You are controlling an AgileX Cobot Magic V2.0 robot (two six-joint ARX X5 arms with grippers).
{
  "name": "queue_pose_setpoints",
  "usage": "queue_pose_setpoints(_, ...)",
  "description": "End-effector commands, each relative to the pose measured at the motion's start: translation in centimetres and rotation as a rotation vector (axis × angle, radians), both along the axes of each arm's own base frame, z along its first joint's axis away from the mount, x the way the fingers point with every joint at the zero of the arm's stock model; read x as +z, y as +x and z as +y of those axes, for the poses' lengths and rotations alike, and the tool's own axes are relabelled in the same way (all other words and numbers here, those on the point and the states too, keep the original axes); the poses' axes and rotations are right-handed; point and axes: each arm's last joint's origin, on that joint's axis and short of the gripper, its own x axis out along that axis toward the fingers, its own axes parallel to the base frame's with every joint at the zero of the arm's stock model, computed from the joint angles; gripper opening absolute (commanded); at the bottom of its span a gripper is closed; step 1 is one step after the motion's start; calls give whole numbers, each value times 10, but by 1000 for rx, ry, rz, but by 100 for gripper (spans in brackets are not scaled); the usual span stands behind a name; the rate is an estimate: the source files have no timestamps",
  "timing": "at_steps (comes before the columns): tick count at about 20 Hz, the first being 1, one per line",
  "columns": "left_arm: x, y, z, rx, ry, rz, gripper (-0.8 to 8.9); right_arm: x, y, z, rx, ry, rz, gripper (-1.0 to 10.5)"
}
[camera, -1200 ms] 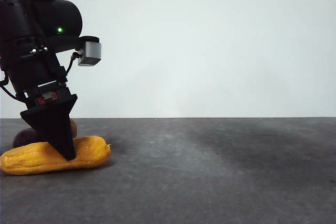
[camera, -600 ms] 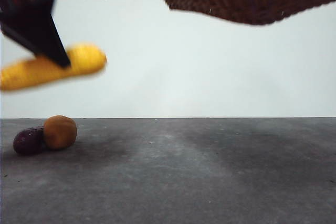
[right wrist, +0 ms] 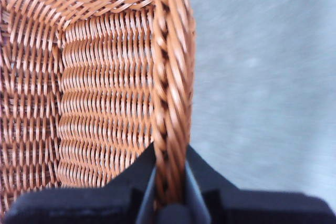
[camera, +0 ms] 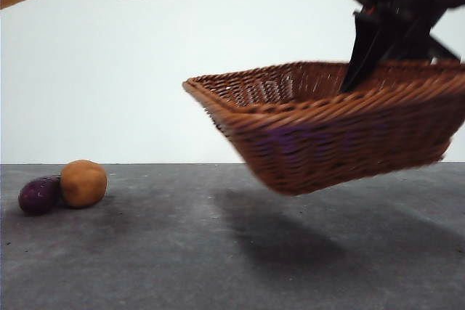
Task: Help me put the vegetables on the table into the basket
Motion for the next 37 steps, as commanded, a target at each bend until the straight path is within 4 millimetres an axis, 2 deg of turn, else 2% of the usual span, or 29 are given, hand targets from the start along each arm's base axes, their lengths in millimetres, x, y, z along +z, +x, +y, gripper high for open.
queue_pose_setpoints(1,-1,5,-13,-38,-29,12,-6,-16,-1,2,-54,87,47,-8)
queue_pose_setpoints(5,-5,23,-65,-187,-115,-21,-7,-24,-7,15,-33,95,60,-8)
queue_pose_setpoints(8,-29,34,-108,-278,-78,32,-7,-21,-6,25,-37,138,37,-8)
queue_pose_setpoints(11,-55,43,-135,-299,-4,72,-7,-21,-7,28,-36,134,36,-8)
queue_pose_setpoints(13,-61,46,-146,-317,-15,61,-7,-23,-6,29,-35,130,45,-8)
queue_pose_setpoints(16,-65,45,-155,-334,-23,62,-7,-30,-4,32,-28,118,64,-8)
queue_pose_setpoints(21,-70,44,-153,-310,26,88,-8,-36,-5,46,17,114,57,-8)
queue_pose_setpoints(26,-92,50,-161,-295,84,184,1,-35,-4,48,17,124,47,-8)
queue_pose_setpoints(27,-96,51,-162,-282,91,208,28,-35,-4,48,18,124,47,-8)
queue_pose_setpoints(30,-98,52,-163,-278,92,215,447,-35,-4,48,19,123,46,-8)
queue_pose_setpoints(34,-95,52,-164,-251,70,237,463,-35,-4,48,23,120,40,-8)
queue_pose_setpoints(37,-71,56,-167,-224,50,246,463,-35,-3,47,14,95,23,-8)
